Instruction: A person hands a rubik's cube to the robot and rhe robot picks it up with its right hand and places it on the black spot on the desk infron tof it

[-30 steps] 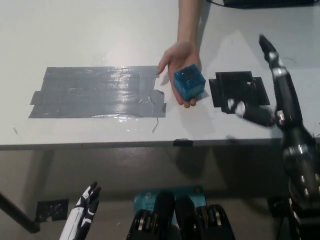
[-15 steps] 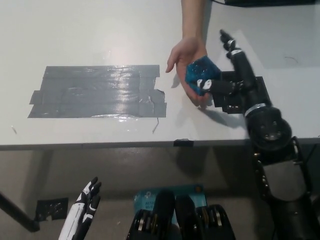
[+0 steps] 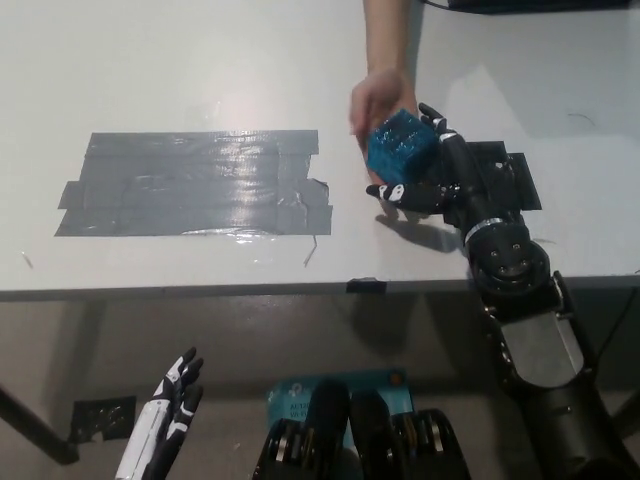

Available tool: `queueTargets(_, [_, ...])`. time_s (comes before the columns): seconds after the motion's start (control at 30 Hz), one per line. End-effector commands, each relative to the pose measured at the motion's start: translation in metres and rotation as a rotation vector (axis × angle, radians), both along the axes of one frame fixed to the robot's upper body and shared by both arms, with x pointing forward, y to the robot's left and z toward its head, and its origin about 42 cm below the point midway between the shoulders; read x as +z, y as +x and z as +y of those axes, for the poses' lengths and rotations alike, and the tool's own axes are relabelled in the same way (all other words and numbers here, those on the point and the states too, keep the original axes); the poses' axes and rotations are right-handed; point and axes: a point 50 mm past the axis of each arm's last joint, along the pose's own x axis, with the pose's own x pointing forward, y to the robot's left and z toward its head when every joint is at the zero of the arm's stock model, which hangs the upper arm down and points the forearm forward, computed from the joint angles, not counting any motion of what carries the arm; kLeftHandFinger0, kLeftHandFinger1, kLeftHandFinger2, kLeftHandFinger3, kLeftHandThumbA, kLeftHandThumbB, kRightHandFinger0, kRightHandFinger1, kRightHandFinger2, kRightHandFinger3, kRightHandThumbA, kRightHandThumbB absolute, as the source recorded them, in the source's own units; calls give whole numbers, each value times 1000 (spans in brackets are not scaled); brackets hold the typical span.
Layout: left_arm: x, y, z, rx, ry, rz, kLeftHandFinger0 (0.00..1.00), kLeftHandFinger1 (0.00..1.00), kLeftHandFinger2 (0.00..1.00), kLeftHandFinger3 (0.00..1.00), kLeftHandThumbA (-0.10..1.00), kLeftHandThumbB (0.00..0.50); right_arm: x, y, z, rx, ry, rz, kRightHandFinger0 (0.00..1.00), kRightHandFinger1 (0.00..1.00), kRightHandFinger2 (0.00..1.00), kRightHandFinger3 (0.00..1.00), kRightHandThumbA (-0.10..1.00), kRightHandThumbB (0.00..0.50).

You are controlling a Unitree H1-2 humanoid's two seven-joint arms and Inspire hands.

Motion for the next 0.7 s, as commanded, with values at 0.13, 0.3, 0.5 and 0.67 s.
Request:
queueTargets(0.13, [11,4,1,-28,6,-48,1000,1000,1000,1000,932,154,29,21,-1,-93,29,-107,1000,1000,1000,1000,928,428])
queueTargets(0.3, [14,8,0,-29,14,-53,1000,1000,1000,1000,946,152,36,23,0,-170,139,-190,731,750,882,1000,708,361])
queueTargets(0.5, [18,13,1,-31,30,-65,1000,1000,1000,1000,963,151,45,25,1,-270,140,-258,0,123,444,372,157,238])
queueTargets(0.67, [19,14,0,-33,19,-71,1000,1000,1000,1000,934,151,45,21,-2,-246,137,-308,0,257,617,589,83,233])
